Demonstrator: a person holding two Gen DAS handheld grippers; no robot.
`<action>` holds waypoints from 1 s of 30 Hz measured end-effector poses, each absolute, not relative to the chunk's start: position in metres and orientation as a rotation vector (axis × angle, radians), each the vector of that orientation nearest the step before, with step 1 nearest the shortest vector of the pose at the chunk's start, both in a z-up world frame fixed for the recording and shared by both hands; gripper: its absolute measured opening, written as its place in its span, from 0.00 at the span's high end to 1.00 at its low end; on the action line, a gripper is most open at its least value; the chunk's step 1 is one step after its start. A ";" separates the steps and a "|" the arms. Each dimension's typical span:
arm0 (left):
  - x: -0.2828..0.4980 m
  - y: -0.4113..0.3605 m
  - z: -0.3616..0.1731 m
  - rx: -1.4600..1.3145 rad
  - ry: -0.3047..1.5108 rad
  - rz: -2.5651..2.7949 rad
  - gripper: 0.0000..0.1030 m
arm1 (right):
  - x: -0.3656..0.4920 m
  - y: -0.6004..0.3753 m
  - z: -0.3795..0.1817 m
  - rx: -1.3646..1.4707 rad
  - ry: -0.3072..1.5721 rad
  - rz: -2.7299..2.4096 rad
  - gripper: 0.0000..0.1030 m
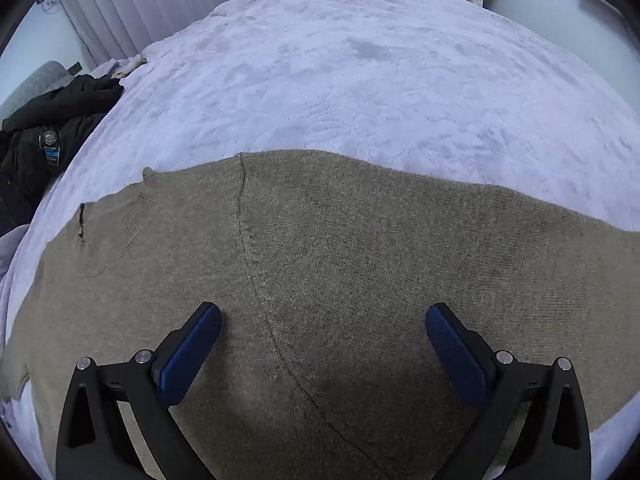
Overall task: Fold small clothes
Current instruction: 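Grasp the sleeve cuff with the right tool and fold it across the body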
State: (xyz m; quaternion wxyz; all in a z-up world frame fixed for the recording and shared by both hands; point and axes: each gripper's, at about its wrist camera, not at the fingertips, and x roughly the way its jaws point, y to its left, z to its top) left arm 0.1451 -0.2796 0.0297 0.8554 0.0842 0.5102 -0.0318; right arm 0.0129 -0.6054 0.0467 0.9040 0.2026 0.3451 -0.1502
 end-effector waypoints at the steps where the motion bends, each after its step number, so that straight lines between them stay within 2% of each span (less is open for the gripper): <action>1: 0.142 -0.271 0.039 0.130 1.070 -0.101 0.00 | 0.012 -0.606 0.045 0.423 0.716 -0.313 0.94; 4: 0.132 -0.247 0.054 0.078 0.992 -0.067 0.00 | 0.005 -0.601 0.057 0.390 0.687 -0.322 0.94; 7: 0.142 -0.250 0.018 0.242 1.098 -0.015 0.00 | 0.006 -0.583 0.081 0.329 0.658 -0.329 0.94; 8: 0.141 -0.250 0.014 0.264 1.077 -0.043 0.00 | 0.009 -0.575 0.090 0.313 0.651 -0.326 0.94; 13: 0.126 -0.207 0.033 0.084 1.131 -0.176 0.00 | 0.012 -0.516 0.138 0.196 0.605 -0.303 0.94; 16: 0.097 -0.181 0.026 0.059 1.161 -0.250 0.00 | 0.017 -0.477 0.163 0.130 0.583 -0.293 0.94; 20: 0.065 -0.116 0.033 -0.035 1.081 -0.194 0.00 | 0.029 -0.414 0.190 0.069 0.571 -0.261 0.94; 25: 0.065 -0.014 0.041 -0.208 1.040 -0.084 0.00 | 0.047 -0.298 0.208 -0.052 0.550 -0.168 0.94; 30: 0.053 0.072 0.046 -0.320 0.995 0.022 0.00 | 0.073 -0.164 0.184 -0.123 0.593 -0.040 0.94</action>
